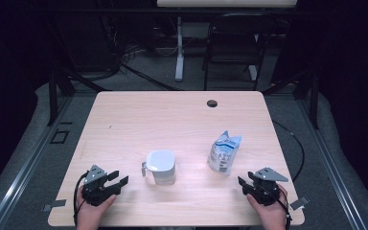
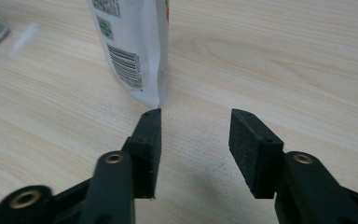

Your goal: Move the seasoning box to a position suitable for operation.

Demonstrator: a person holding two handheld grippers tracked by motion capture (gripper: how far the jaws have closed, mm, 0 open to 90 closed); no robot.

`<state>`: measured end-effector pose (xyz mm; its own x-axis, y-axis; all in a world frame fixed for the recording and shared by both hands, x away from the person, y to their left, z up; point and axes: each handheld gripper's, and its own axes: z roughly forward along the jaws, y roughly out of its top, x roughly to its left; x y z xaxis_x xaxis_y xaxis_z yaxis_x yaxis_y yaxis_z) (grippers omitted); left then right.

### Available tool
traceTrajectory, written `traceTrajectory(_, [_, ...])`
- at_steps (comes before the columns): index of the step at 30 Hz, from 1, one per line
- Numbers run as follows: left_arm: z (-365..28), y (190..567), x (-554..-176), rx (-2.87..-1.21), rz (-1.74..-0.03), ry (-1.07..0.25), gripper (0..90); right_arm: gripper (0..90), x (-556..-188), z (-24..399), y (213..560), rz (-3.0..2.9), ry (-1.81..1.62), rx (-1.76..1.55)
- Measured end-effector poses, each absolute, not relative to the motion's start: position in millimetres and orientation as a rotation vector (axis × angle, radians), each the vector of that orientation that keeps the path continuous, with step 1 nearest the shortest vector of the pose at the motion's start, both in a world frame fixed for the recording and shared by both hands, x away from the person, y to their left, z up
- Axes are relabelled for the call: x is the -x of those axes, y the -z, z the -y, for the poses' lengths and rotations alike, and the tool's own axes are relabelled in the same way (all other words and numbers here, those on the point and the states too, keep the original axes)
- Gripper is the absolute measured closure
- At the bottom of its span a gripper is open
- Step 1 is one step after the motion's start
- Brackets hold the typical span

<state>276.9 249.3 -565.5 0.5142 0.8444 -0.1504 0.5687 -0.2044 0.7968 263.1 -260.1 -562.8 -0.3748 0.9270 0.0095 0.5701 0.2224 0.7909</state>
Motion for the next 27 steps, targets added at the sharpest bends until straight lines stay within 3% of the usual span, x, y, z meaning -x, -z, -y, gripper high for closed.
traceTrajectory(4, [-247,567,-278,-1.913,-1.161,-0.401,53.2,64.2,-266,262,564,-2.033,-1.000,-1.361])
traceTrajectory(8, [-246,567,-278,-1.893,-1.175,-0.387,55.5,64.1,-263,262,564,-2.033,-1.025,-1.363])
traceTrajectory(18, [-241,569,-276,-1.913,-1.164,-0.396,49.2,50.9,-256,253,559,-2.022,-1.022,-1.343])
traceTrajectory(27, [-239,564,-276,-1.898,-1.117,-0.332,56.8,63.7,-257,256,558,-2.052,-1.062,-1.382])
